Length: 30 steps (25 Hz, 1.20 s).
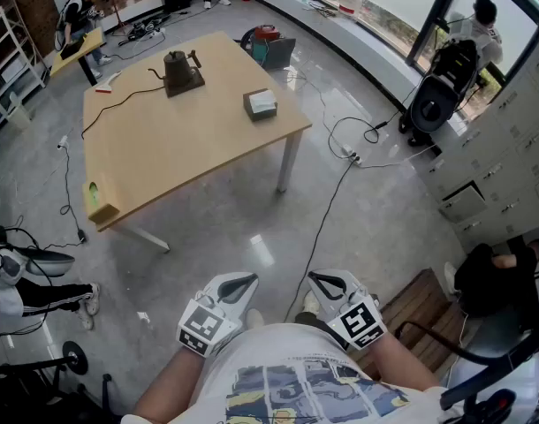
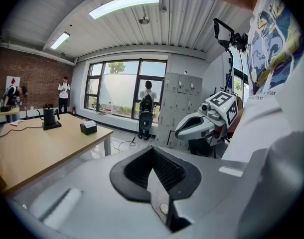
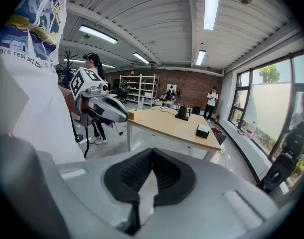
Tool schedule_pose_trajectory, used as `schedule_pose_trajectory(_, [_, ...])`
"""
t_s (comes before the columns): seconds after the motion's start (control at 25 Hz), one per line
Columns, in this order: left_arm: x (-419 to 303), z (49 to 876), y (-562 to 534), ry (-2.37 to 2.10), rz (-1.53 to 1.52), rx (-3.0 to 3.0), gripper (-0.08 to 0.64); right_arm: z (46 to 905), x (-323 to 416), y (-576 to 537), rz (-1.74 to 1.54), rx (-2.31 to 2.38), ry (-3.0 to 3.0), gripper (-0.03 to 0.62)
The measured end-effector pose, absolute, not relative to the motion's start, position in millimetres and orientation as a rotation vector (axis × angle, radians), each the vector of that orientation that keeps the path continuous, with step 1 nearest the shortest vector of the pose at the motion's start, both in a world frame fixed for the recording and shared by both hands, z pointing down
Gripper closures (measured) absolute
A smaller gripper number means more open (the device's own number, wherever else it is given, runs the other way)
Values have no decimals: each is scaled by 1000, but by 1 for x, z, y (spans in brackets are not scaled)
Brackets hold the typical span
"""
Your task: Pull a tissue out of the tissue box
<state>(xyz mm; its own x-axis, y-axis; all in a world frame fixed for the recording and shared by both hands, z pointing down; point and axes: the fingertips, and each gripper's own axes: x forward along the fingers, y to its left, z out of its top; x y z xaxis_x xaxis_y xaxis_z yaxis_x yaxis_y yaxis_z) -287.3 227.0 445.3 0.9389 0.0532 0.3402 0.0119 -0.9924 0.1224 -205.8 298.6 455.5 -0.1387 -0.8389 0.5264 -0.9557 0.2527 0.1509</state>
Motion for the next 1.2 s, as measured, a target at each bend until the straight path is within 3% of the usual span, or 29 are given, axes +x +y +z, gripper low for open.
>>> schedule_pose_trajectory(0.6, [-304, 444, 227, 130, 486, 2973, 554, 457, -227, 300, 334, 1639, -2001, 589])
schedule_pose_trajectory(1.2, [-204, 437, 230, -20, 560, 3003, 554, 455, -138, 299, 336, 1568, -2114, 588])
